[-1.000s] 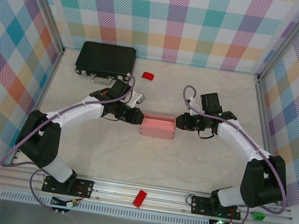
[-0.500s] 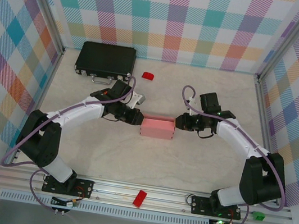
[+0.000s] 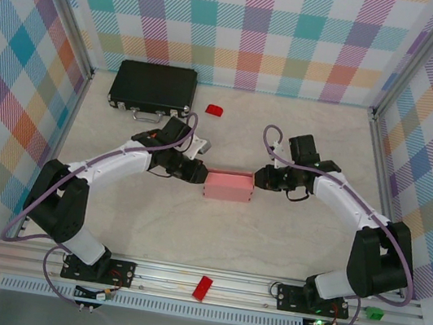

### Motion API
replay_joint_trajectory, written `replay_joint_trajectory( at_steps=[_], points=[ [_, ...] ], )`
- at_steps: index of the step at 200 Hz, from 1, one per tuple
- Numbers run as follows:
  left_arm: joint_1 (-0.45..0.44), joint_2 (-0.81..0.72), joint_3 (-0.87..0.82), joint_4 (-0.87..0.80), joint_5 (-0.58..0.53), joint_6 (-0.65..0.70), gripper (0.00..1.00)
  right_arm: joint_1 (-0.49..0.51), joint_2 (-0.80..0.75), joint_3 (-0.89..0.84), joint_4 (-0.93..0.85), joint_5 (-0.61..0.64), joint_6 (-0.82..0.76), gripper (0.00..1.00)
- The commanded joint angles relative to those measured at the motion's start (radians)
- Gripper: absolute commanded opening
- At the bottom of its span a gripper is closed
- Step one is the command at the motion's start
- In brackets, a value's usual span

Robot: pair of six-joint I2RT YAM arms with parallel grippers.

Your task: Fold the paper box

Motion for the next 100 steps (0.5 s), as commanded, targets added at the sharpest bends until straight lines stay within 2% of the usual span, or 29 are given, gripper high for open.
replay_joint_trajectory(
  at_steps=[1, 100],
  points=[
    [-0.015, 0.016, 0.009, -0.031, -0.004, 0.017, 0.19, 0.007, 0.012, -0.016, -0.035, 0.007, -0.028, 0.15],
    [-0.022, 0.018, 0.011, -0.060, -0.015, 0.031, 0.19, 0.012, 0.001, -0.032, -0.055, 0.001, -0.046, 0.16]
  ],
)
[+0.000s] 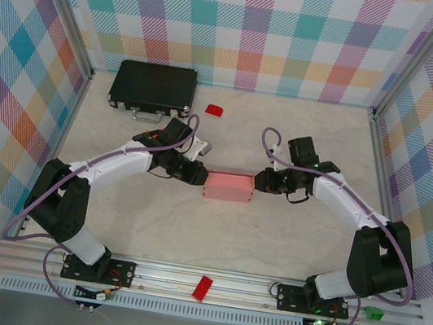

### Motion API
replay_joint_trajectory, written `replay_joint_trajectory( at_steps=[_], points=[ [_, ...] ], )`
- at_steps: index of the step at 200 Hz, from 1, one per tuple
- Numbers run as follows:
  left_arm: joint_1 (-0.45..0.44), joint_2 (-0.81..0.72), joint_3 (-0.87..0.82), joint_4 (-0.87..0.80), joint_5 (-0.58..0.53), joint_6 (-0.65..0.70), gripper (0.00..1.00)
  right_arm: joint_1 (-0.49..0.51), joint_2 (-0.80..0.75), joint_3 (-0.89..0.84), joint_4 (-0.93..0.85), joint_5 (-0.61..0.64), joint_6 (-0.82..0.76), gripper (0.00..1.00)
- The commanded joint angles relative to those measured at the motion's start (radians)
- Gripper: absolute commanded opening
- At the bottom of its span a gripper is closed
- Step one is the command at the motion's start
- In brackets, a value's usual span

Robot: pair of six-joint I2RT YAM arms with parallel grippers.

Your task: Fold the paper box

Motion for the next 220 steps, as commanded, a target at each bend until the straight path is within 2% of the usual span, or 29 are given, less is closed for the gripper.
replay_joint_trajectory(
  at_steps=[1, 49, 135, 220],
  points=[
    [-0.016, 0.012, 0.010, -0.050, -0.015, 0.015, 0.19, 0.009, 0.001, -0.017, -0.036, 0.000, -0.023, 0.16],
    [-0.017, 0.005, 0.006, -0.060, -0.027, 0.020, 0.19, 0.011, -0.014, -0.023, -0.033, 0.007, -0.025, 0.17],
    [-0.017, 0.007, 0.018, -0.060, -0.032, 0.025, 0.19, -0.008, -0.139, -0.005, 0.030, 0.083, 0.019, 0.20],
    [-0.017, 0.005, 0.019, -0.058, -0.029, 0.026, 0.19, -0.027, 0.024, 0.200, 0.066, 0.063, 0.086, 0.24]
  ],
)
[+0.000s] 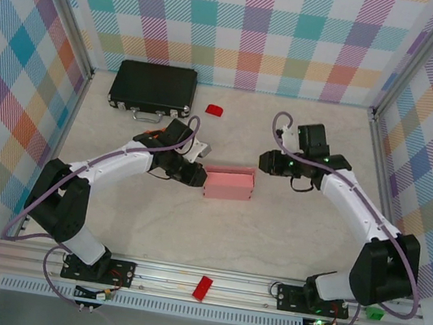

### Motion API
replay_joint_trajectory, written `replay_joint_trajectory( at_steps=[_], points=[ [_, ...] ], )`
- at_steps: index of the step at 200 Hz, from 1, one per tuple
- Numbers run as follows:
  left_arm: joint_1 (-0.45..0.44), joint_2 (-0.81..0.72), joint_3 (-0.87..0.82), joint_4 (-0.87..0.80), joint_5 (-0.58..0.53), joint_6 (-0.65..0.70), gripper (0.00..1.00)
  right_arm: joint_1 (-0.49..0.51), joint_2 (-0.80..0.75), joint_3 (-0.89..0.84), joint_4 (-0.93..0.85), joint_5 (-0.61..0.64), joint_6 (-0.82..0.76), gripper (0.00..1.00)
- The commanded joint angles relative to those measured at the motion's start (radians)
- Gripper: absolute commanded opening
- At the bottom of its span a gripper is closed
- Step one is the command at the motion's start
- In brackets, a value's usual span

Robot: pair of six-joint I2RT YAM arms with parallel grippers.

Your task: Fold the paper box

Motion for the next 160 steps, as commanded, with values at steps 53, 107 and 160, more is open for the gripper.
replay_joint_trajectory(
  at_steps=[53, 107, 160],
  points=[
    [-0.011, 0.007, 0.025, -0.032, 0.001, 0.016, 0.19, 0.007, 0.130, 0.092, -0.025, -0.075, -0.013, 0.26],
    [-0.011, 0.008, 0.025, -0.035, -0.002, 0.016, 0.19, 0.038, 0.172, 0.094, -0.058, -0.085, -0.041, 0.27],
    [-0.011, 0.014, 0.024, -0.032, -0.002, 0.016, 0.19, 0.047, 0.150, 0.054, -0.078, -0.075, -0.066, 0.24]
  ],
)
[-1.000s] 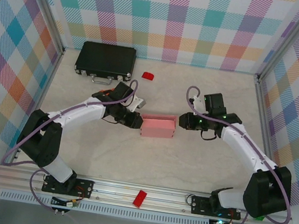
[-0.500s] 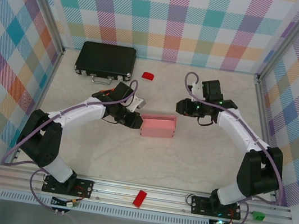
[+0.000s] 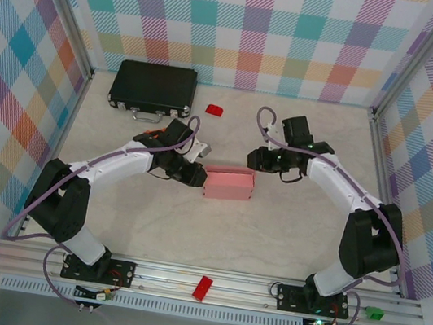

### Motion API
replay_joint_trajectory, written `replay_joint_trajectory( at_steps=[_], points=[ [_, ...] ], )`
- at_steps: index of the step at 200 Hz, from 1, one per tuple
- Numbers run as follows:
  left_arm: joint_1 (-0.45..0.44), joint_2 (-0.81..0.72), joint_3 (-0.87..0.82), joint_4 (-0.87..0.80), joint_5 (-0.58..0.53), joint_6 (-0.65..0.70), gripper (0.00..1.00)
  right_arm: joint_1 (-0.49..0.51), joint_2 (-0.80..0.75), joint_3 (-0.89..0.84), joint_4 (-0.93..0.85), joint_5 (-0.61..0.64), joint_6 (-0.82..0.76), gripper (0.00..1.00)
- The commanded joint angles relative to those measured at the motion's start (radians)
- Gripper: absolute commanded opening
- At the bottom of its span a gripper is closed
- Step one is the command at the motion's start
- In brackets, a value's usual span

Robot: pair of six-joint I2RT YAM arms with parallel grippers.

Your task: Fold the paper box

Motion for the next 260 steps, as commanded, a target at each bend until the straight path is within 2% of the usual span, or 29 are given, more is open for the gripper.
replay_joint_trajectory(
  at_steps=[1, 178, 219, 260],
  points=[
    [-0.011, 0.013, 0.023, -0.031, -0.002, 0.016, 0.19, 0.006, -0.011, -0.019, -0.029, -0.022, -0.032, 0.24],
    [-0.015, 0.013, 0.023, -0.028, -0.008, 0.010, 0.19, 0.025, -0.024, -0.109, -0.036, 0.008, -0.086, 0.23],
    [-0.016, -0.005, 0.016, -0.021, -0.005, 0.010, 0.25, 0.025, -0.021, -0.104, -0.036, 0.017, -0.079, 0.23],
    [-0.016, -0.052, -0.002, -0.003, 0.001, 0.014, 0.38, 0.025, -0.016, -0.099, -0.033, 0.019, -0.073, 0.23]
  ],
)
